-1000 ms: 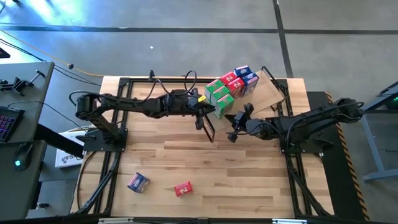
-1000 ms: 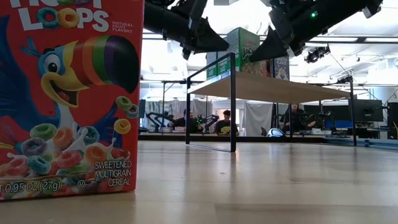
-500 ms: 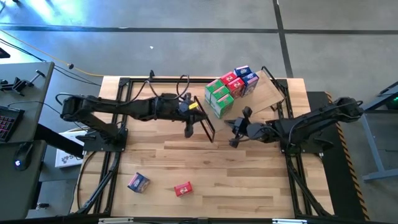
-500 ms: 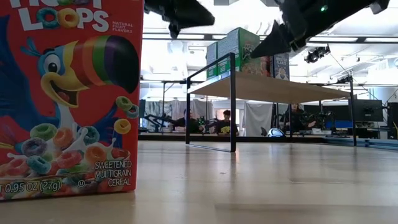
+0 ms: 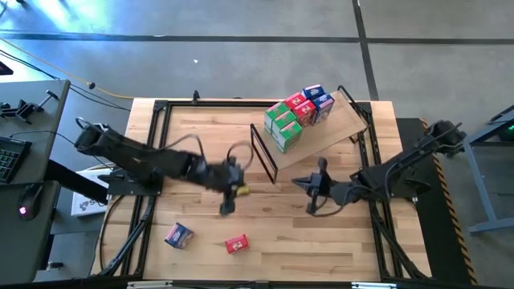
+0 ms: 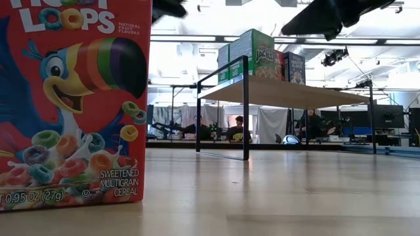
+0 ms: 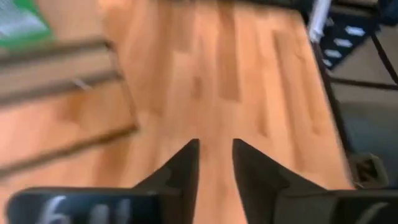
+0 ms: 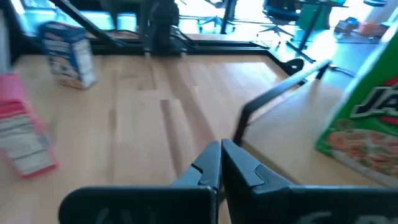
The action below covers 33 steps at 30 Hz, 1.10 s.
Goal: Stack cereal on shelf
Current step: Put the red cereal box on the shelf and aligned with the other red cereal boxes
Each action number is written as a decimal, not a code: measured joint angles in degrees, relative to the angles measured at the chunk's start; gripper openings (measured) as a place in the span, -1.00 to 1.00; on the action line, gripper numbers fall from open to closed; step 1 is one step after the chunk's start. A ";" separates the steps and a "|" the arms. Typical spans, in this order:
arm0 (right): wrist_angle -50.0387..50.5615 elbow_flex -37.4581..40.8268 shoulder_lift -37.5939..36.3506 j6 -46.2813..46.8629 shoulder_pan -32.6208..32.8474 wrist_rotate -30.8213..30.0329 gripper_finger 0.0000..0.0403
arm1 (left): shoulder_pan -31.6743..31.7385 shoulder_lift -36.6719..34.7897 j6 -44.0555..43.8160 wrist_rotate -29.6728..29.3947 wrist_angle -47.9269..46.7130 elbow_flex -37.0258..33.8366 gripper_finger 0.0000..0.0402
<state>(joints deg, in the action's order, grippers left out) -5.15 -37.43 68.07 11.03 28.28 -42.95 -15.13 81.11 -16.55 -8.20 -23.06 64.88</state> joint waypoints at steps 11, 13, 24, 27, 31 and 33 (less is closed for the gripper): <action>-0.22 0.00 0.00 1.00 6.50 -1.62 -1.00 | -17.73 7.53 -25.82 -3.13 -7.53 6.20 0.15; -0.25 0.00 0.00 1.00 7.13 -1.65 -1.00 | -19.84 9.85 -28.94 -3.11 -7.97 7.86 0.24; 0.22 0.00 0.00 0.67 9.26 -1.68 -1.00 | -25.48 24.45 -42.24 -6.56 -25.51 23.07 0.47; 0.28 0.00 0.00 0.57 9.45 -1.71 -1.00 | -25.88 27.07 -44.01 -7.29 -29.78 26.50 0.48; 0.37 0.00 0.00 0.53 9.65 -1.71 -1.00 | -26.17 28.87 -44.93 -8.45 -32.82 28.76 0.48; 0.42 0.00 0.00 0.54 9.67 -1.69 -1.00 | -26.19 29.10 -45.36 -8.88 -33.62 28.87 0.48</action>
<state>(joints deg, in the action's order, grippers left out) -4.73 -37.43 68.07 11.57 37.95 -44.65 -41.32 110.21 -61.90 -17.08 -56.68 93.76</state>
